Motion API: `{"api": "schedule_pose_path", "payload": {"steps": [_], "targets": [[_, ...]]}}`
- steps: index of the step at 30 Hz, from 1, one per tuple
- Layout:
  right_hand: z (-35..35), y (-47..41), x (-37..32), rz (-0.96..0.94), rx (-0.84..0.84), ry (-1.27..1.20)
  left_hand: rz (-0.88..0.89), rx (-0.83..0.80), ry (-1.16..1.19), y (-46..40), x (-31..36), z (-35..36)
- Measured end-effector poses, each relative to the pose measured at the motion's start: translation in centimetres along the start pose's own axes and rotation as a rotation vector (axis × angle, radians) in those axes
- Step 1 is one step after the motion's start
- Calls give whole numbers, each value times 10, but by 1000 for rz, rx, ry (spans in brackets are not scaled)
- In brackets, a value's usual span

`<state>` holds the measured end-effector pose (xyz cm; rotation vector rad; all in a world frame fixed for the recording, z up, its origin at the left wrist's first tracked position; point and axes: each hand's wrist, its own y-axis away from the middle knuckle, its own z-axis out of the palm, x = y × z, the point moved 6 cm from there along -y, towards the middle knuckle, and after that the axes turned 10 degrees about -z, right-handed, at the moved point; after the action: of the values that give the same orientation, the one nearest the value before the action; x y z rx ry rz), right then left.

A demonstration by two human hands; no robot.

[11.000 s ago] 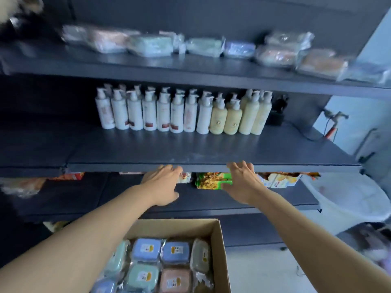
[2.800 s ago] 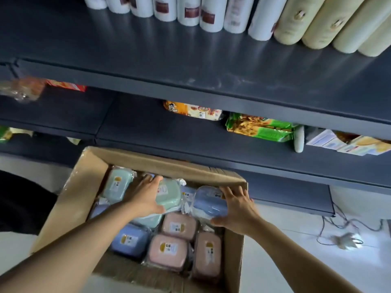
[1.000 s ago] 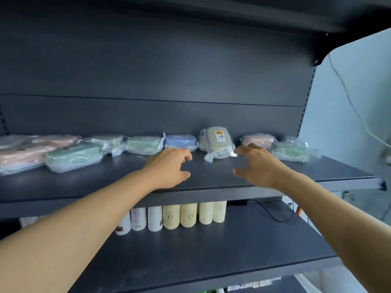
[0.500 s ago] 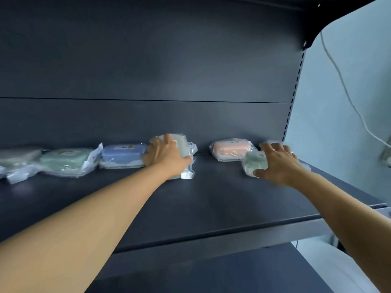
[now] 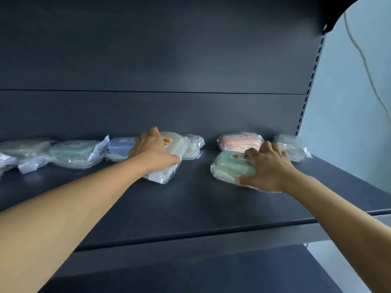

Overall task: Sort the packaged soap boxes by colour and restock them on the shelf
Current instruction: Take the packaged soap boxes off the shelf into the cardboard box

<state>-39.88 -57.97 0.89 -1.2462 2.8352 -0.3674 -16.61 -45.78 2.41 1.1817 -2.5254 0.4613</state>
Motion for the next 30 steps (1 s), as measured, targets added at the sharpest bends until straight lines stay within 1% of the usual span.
{"api": "schedule_pose_path", "payload": {"steps": [2,5,7,10,12,14,16,18,21,26,30], "targets": [[-4,-4,-22,-59,-45,-72,4,-38,-26,5,-18,-12],[-8,-9,-54,-174,-120,-260,19,-114,-49,12,-46,-28],[-9,-13,-69,-207,-129,-332,34,-173,-66,15,-61,-32],[-1,-17,-85,-209,-145,-346,36,-256,-99,21,-80,-30],[5,-16,-94,-223,-141,-270,40,-285,-114,25,-89,-26],[7,-15,-105,-248,-114,-216,45,-275,-160,26,-95,-24],[4,-13,-115,-266,-94,-218,26,-241,-200,26,-102,-24],[-1,-9,-125,-273,-66,-222,23,-197,-195,28,-107,-26],[-9,3,-144,-266,-26,-219,50,-182,-179,39,-119,-33],[-25,35,-191,-260,-18,-225,79,-136,-181,69,-168,-65],[-39,73,-240,-243,-11,-254,106,-76,-128,106,-217,-103]]}}
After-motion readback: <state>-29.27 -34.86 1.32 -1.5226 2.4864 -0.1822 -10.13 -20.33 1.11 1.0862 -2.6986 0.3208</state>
